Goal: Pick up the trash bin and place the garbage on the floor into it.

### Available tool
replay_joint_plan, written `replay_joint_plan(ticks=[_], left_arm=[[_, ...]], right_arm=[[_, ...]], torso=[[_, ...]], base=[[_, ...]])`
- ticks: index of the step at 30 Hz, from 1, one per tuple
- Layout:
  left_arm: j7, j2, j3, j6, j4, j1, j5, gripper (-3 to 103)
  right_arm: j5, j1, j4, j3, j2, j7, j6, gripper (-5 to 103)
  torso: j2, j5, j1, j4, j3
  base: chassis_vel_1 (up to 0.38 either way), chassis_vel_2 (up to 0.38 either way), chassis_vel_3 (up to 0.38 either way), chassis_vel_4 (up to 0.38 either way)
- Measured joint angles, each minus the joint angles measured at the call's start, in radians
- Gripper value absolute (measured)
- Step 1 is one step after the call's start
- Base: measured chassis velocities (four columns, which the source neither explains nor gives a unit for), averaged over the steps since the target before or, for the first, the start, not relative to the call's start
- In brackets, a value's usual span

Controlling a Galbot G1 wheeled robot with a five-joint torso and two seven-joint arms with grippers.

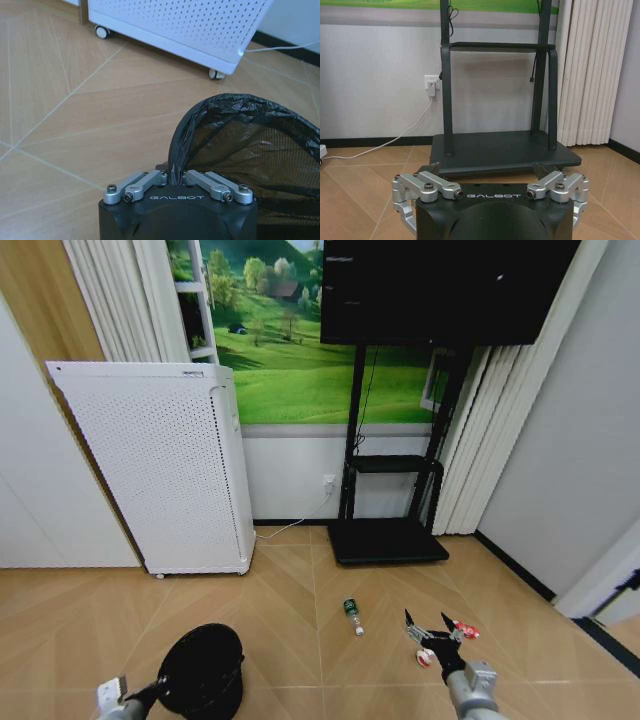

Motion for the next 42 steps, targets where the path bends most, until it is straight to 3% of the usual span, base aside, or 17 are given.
replay_joint_plan(ticks=[2, 5, 10, 12, 15, 27, 42], left_arm=[[0.016, 0.002, 0.002, -0.028, 0.011, -0.010, 0.007, 4], [0.064, 0.005, 0.006, -0.129, 0.032, -0.042, 0.020, 4], [0.094, 0.012, 0.017, -0.200, 0.021, -0.080, -0.022, 4], [0.124, 0.023, 0.022, -0.283, 0.004, -0.114, -0.023, 4], [0.136, 0.038, 0.026, -0.320, -0.023, -0.140, -0.023, 4], [0.111, 0.091, 0.100, -0.324, -0.154, -0.178, -0.003, 4], [0.108, 0.120, 0.134, -0.310, -0.216, -0.134, 0.006, 4]], right_arm=[[0.000, -0.001, -0.001, 0.001, 0.000, 0.000, 0.002, 100], [0.000, -0.005, -0.008, 0.003, 0.000, -0.001, 0.006, 100], [-0.002, -0.005, -0.021, 0.001, 0.003, -0.002, 0.015, 100], [-0.005, -0.002, -0.032, -0.002, 0.007, -0.011, 0.021, 100], [-0.005, 0.006, -0.038, -0.004, 0.009, -0.012, 0.024, 100], [0.096, 0.090, -0.054, -0.024, -0.020, 0.014, -0.051, 100], [0.091, 0.145, -0.082, -0.043, -0.047, -0.006, -0.068, 100]], torso=[[0.000, -0.0001, 0.000, 0.0000, 0.000], [0.000, -0.0001, 0.000, 0.0000, 0.000], [0.000, -0.0006, 0.000, 0.0000, 0.000], [0.000, 0.0002, 0.000, -0.0002, 0.000], [0.000, -0.0002, 0.000, 0.0000, 0.000], [0.000, 0.0000, 0.000, 0.0001, 0.000], [0.001, -0.0001, 0.000, 0.0001, 0.000]], base=[[0.000, 0.000, 0.000, 0.000], [0.000, 0.000, 0.000, 0.000], [0.000, 0.000, 0.000, 0.000], [0.000, 0.000, 0.000, 0.000], [0.000, 0.000, 0.000, 0.000], [0.000, 0.000, 0.000, 0.000], [0.000, 0.000, 0.000, 0.000]])
